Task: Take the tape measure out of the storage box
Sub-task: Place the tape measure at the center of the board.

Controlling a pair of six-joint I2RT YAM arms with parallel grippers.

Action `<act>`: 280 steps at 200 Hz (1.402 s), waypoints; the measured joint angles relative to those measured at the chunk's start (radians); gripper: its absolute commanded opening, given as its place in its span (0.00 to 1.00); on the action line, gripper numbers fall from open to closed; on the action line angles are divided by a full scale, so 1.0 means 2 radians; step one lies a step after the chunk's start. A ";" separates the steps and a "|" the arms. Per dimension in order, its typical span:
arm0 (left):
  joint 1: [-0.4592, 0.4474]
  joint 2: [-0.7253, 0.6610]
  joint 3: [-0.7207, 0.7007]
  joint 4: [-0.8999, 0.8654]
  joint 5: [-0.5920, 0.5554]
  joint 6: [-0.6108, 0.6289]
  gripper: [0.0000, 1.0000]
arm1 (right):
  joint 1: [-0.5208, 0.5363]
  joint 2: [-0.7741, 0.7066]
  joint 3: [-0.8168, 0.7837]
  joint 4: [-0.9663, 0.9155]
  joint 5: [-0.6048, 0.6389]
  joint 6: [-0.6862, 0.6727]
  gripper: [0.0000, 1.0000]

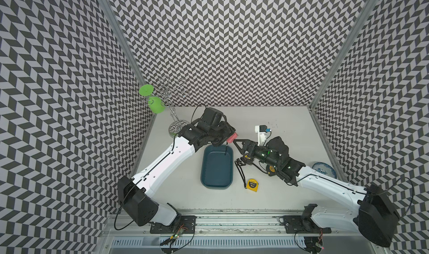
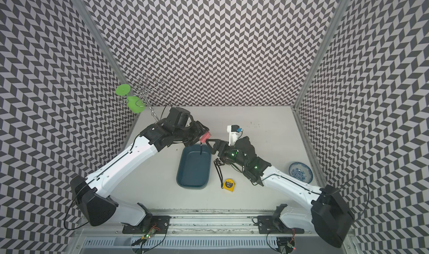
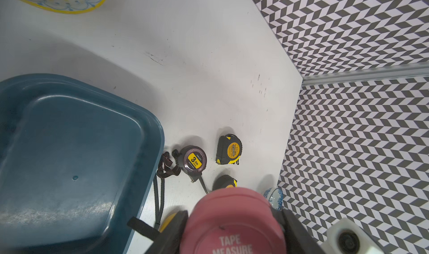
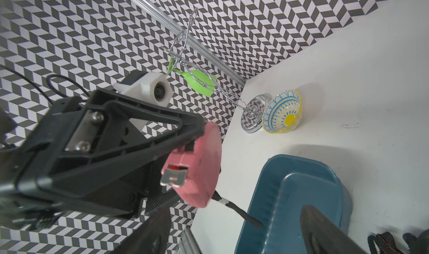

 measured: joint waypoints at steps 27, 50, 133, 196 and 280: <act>-0.011 0.000 0.000 0.007 0.002 -0.011 0.00 | 0.003 0.007 0.011 0.007 0.002 -0.006 0.80; -0.018 0.000 -0.001 0.011 0.003 -0.016 0.00 | 0.004 0.011 0.017 0.009 0.003 -0.008 0.69; -0.024 0.002 -0.006 0.018 0.000 -0.028 0.31 | 0.009 0.014 0.021 0.015 0.010 -0.027 0.16; -0.024 0.006 -0.007 0.022 -0.003 -0.003 1.00 | -0.002 -0.042 -0.009 -0.024 0.031 -0.005 0.10; 0.001 0.006 -0.020 0.012 -0.011 0.087 1.00 | -0.041 -0.229 -0.124 -0.165 0.032 0.067 0.10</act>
